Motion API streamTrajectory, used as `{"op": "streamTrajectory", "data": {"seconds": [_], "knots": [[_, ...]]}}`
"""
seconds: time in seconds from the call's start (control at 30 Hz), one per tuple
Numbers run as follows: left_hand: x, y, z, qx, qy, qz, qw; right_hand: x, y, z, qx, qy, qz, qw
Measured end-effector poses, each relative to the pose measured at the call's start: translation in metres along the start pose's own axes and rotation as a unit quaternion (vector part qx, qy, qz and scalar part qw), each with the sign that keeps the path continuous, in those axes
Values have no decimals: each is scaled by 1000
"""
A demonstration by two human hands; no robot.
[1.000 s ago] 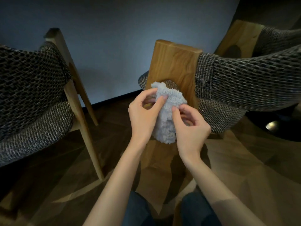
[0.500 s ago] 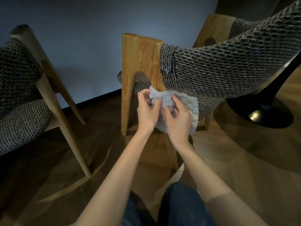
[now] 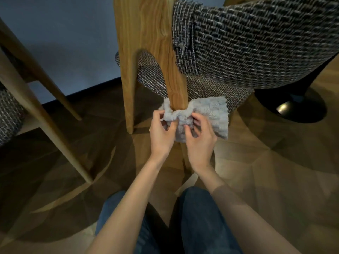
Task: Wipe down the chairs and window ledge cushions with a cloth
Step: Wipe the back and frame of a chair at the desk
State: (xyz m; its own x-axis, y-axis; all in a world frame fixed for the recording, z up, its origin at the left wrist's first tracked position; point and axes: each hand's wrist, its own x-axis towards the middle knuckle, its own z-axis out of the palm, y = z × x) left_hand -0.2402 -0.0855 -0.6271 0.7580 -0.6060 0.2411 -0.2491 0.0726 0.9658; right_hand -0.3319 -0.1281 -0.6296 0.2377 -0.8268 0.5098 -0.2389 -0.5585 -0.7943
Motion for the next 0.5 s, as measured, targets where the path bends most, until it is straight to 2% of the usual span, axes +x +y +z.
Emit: {"op": "streamTrajectory", "data": {"seconds": [0.07, 0.2, 0.33, 0.5], "knots": [[-4, -19, 3, 7, -35, -36, 999, -8, 12, 1, -2, -13, 16, 1000], [-11, -52, 7, 34, -92, -68, 993, -22, 46, -1, 32, -80, 117, 989], [-15, -78, 13, 41, -140, -103, 984, -28, 73, -4, 25, -138, 155, 978], [-26, -113, 19, 23, -211, -169, 963, -33, 106, -7, -14, -251, 216, 944]]}}
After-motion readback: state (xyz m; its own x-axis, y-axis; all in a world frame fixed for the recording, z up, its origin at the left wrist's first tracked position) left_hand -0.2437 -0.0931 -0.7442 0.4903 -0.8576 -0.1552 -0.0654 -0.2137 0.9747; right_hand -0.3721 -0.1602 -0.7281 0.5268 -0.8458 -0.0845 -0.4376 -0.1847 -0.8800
